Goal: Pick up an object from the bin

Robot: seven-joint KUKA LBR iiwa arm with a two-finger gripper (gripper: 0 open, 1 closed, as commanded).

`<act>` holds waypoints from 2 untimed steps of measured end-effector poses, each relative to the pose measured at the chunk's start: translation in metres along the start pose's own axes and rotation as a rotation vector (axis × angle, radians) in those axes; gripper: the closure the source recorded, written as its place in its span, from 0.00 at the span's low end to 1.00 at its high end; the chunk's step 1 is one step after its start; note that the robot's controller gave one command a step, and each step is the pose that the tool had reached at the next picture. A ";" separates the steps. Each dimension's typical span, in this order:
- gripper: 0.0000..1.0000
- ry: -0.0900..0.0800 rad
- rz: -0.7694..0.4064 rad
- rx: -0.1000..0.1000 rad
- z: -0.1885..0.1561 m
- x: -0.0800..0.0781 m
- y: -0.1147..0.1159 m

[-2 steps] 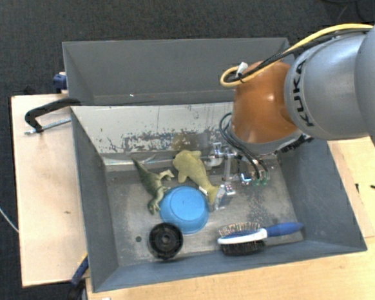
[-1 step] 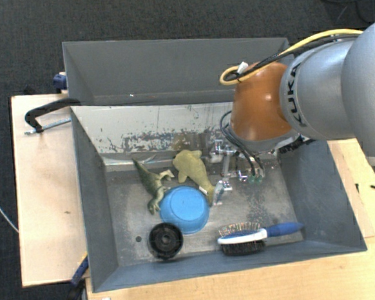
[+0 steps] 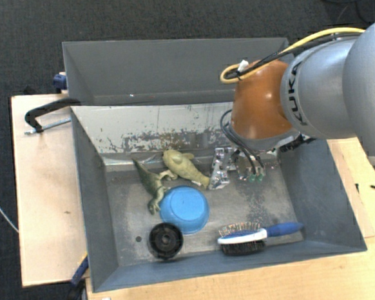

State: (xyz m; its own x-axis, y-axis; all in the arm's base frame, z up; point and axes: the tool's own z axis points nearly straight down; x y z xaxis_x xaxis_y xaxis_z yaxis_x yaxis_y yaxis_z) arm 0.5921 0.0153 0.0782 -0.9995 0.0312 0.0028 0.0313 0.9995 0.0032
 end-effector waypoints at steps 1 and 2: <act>1.00 -0.003 0.000 0.000 0.000 0.000 0.000; 1.00 -0.018 -0.072 0.001 -0.182 0.007 0.036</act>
Offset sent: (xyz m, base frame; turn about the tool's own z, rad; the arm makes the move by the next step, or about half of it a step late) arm 0.0000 0.0000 0.0000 0.0000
